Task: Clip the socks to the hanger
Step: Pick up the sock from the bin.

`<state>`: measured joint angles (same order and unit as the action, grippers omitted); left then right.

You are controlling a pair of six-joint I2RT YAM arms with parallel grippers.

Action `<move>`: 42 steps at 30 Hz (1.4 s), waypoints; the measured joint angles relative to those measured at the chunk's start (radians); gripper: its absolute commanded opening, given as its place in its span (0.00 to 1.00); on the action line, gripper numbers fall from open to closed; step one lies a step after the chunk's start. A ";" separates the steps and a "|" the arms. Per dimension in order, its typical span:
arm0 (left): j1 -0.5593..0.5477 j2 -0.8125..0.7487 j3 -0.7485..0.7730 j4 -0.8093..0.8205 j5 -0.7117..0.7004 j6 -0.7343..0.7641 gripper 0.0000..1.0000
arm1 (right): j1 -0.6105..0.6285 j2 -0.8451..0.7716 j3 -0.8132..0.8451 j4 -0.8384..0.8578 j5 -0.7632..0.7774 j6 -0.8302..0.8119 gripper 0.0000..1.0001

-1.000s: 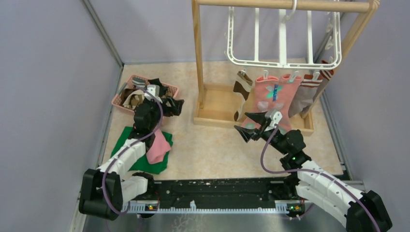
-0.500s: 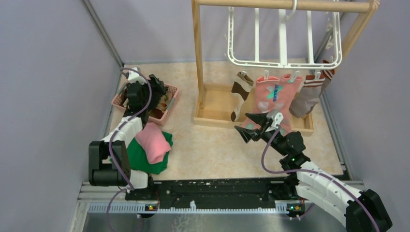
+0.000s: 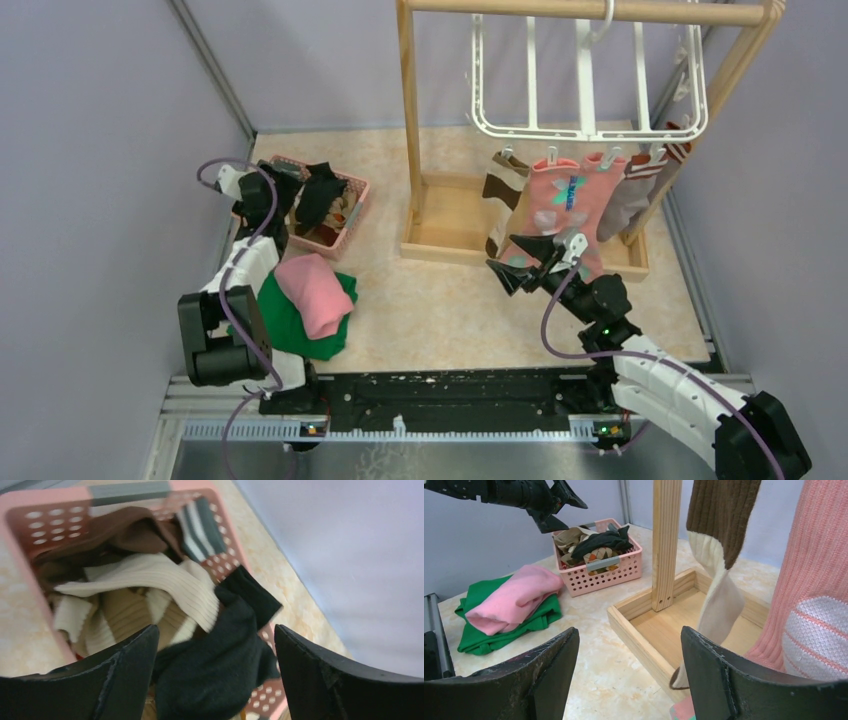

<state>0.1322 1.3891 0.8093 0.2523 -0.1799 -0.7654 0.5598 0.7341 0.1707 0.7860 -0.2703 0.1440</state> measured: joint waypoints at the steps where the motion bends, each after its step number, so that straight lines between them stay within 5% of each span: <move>1: 0.015 0.014 0.016 -0.026 -0.008 -0.035 0.81 | 0.000 0.000 0.000 0.000 0.000 0.000 0.74; 14: 0.061 0.245 0.172 -0.134 -0.055 -0.262 0.65 | 0.000 -0.007 0.000 0.000 0.005 0.007 0.74; 18: 0.078 0.293 0.204 -0.132 -0.065 -0.294 0.40 | 0.000 -0.014 0.000 -0.001 0.005 0.007 0.74; 21: 0.090 0.314 0.207 -0.129 -0.064 -0.310 0.08 | 0.000 -0.019 0.000 -0.001 0.005 0.007 0.74; 22: 0.093 0.316 0.207 -0.126 -0.064 -0.316 0.04 | 0.000 -0.021 0.000 -0.001 0.005 0.007 0.74; 42: 0.097 0.055 0.072 0.019 -0.019 -0.283 0.00 | 0.000 -0.042 0.000 -0.002 0.008 0.006 0.74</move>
<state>0.2287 1.4437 0.8818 0.2718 -0.1986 -1.0485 0.5598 0.6922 0.1703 0.7837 -0.2626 0.1505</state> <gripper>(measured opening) 0.029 0.742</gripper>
